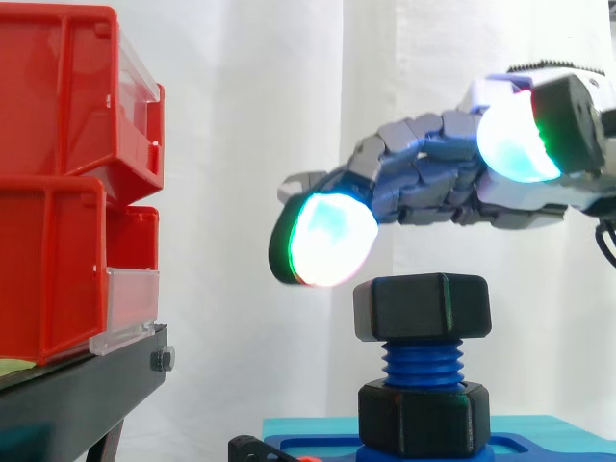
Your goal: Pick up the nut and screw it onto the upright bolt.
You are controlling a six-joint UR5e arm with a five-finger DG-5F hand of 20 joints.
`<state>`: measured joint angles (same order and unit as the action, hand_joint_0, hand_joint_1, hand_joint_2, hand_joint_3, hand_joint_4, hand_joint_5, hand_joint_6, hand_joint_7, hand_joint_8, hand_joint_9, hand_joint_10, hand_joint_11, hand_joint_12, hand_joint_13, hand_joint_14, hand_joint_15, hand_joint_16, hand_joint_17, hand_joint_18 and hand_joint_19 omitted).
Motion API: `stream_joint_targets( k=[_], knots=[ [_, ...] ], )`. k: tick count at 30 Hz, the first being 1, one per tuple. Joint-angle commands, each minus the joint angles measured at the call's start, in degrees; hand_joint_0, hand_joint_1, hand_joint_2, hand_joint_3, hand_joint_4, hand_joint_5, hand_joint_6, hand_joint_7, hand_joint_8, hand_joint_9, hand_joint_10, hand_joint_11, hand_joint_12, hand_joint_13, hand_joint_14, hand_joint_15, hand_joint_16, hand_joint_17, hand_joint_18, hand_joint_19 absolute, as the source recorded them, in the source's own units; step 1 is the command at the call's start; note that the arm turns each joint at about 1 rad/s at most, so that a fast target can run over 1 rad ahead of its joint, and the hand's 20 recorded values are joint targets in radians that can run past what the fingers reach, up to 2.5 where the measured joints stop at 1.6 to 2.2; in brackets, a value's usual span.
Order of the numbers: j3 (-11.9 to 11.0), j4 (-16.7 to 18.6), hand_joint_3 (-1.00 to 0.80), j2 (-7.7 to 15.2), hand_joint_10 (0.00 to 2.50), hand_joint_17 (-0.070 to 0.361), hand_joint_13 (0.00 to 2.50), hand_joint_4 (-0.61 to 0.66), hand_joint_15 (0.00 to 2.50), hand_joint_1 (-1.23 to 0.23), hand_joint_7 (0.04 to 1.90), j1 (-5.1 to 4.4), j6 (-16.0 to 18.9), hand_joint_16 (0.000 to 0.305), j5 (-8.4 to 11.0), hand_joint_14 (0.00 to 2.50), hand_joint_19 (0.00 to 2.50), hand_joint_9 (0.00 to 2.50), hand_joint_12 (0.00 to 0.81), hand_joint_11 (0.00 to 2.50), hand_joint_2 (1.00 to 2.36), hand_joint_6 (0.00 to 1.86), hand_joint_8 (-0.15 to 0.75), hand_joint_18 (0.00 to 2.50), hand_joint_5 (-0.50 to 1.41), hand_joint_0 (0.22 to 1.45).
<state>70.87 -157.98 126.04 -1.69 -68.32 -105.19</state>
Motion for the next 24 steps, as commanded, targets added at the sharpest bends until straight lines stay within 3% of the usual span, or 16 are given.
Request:
stream_joint_targets(
  k=[1, 3, 14, 24],
  knots=[
    [1.8, 3.1, -0.50, 0.0, 0.00, 0.093, 0.00, 0.08, 0.00, -0.19, 0.63, -0.33, 0.3, 0.041, 0.16, 0.00, 0.00, 0.17, 0.312, 0.00, 1.00, 0.50, 0.183, 0.00, -0.19, 0.45],
    [1.8, 4.4, -0.50, 0.0, 0.00, 0.094, 0.00, 0.07, 0.00, -0.19, 0.63, -0.33, 0.7, 0.042, 0.16, 0.00, 0.00, 0.17, 0.312, 0.00, 1.00, 0.50, 0.184, 0.00, -0.19, 0.45],
    [1.8, 3.9, -0.50, 0.0, 0.00, 0.085, 0.00, 0.15, 0.00, -0.20, 0.74, -0.42, 0.9, 0.038, 0.16, 0.00, 0.00, 0.24, 0.296, 0.00, 1.00, 0.50, 0.208, 0.00, -0.14, 0.46],
    [1.8, 2.9, -0.50, 0.1, 0.00, 0.074, 0.10, 0.20, 0.00, -0.24, 0.79, 0.37, 0.9, 0.033, -0.01, 0.00, 0.00, 0.37, 0.276, 0.00, 1.00, 0.50, 0.221, 0.00, -0.10, 0.48]
  ],
)
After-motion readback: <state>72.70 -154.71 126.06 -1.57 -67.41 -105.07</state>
